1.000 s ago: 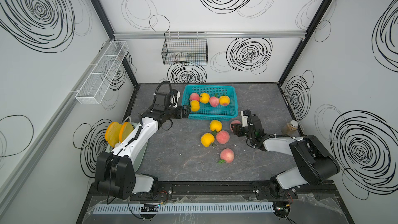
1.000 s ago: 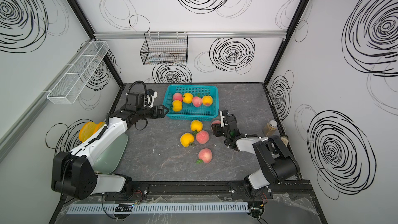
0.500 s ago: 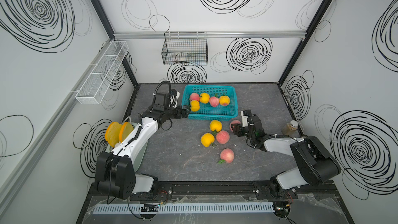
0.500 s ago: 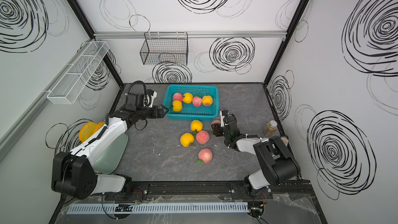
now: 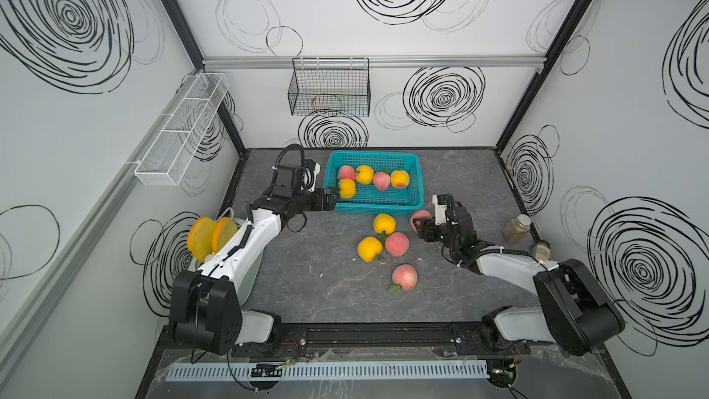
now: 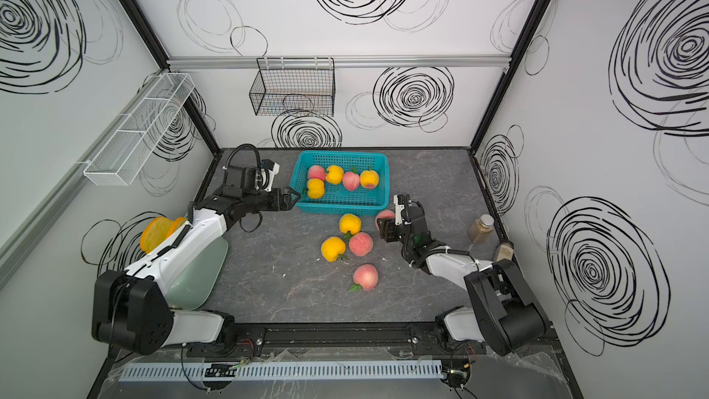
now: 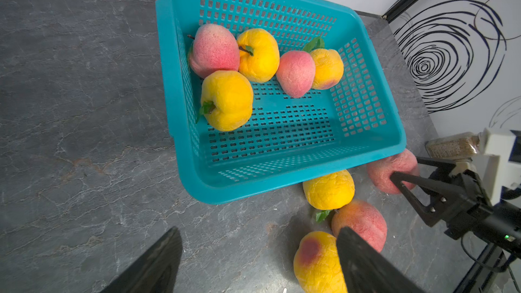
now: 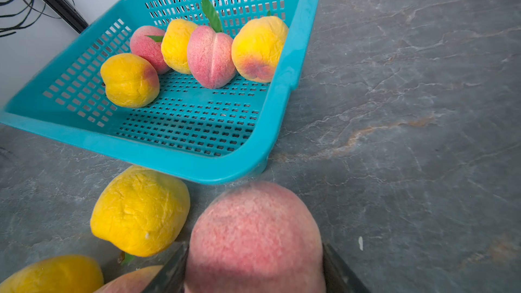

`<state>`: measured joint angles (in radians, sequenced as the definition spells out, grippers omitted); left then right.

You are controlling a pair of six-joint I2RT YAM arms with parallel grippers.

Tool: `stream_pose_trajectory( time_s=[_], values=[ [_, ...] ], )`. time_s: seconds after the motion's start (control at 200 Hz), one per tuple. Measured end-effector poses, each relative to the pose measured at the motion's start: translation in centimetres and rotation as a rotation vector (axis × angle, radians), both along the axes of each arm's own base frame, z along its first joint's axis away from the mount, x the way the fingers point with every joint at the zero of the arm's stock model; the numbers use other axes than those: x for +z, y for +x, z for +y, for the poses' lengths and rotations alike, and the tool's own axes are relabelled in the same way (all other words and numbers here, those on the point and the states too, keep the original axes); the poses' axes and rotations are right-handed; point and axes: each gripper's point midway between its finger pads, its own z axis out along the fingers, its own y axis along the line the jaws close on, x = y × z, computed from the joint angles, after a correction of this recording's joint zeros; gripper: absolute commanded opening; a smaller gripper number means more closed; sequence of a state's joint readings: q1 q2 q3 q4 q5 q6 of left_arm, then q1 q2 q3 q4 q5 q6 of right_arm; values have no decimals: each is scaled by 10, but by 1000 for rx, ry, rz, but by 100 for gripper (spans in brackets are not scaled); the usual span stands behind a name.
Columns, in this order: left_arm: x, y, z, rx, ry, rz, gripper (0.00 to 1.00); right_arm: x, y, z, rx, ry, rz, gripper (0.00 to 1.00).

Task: Put the peaches into the basket
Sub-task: Pick up the peach from the center of the board, then place the peach in the basket.

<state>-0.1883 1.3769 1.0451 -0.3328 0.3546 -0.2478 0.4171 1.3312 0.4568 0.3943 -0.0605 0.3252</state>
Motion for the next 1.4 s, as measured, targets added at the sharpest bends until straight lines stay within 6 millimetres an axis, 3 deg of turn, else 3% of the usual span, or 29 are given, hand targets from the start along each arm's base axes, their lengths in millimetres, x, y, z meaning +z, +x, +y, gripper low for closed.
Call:
stream_pose_trajectory(
  time_s=[0.39, 0.89, 1.401],
  values=[
    [0, 0, -2, -6, -12, 0, 89, 13, -19, -13, -32, 9, -8, 0],
    [-1, 0, -7, -20, -43, 10, 89, 76, -31, -31, -93, 35, -140, 0],
    [-2, 0, -9, -24, -59, 18, 90, 150, -13, -18, -65, 92, -256, 0]
  ],
)
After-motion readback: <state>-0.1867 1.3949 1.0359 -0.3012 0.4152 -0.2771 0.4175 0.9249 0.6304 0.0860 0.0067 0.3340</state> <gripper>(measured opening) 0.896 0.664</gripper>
